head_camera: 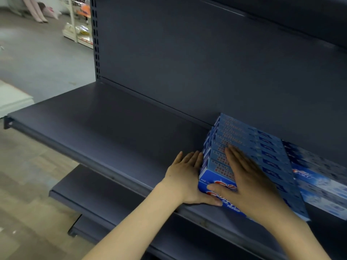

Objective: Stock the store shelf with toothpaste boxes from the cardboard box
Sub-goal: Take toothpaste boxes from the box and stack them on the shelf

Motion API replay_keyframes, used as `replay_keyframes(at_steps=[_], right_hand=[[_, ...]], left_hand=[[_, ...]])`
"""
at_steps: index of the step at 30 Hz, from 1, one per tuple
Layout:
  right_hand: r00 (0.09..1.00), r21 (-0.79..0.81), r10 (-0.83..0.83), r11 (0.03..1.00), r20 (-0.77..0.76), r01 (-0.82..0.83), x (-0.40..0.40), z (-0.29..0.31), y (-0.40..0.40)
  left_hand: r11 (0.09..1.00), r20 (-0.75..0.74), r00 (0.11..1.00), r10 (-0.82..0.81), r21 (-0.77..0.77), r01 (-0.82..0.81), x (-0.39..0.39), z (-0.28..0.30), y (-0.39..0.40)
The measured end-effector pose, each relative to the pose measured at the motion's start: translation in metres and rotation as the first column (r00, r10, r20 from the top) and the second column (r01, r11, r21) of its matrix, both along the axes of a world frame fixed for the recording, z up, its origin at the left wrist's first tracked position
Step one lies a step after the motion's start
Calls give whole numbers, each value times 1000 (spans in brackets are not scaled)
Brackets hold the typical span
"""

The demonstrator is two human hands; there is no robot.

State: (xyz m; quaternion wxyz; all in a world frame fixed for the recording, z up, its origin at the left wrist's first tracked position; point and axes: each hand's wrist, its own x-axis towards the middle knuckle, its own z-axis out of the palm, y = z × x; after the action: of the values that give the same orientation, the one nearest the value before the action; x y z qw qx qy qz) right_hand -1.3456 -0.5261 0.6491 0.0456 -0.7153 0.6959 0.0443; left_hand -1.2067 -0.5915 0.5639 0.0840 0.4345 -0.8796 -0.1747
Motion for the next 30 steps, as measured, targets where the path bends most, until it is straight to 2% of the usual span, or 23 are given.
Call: replay_keyframes(at_steps=[19,30], right_hand=[[999,4,7,1000,39,-7,-1,3,3],[1000,12,27,1000,6,-27,-2,4,1]], left_hand=[[1000,45,999,8,1,-8,3,11,3],[996,-38,999,-21,-83,18,4,29,7]])
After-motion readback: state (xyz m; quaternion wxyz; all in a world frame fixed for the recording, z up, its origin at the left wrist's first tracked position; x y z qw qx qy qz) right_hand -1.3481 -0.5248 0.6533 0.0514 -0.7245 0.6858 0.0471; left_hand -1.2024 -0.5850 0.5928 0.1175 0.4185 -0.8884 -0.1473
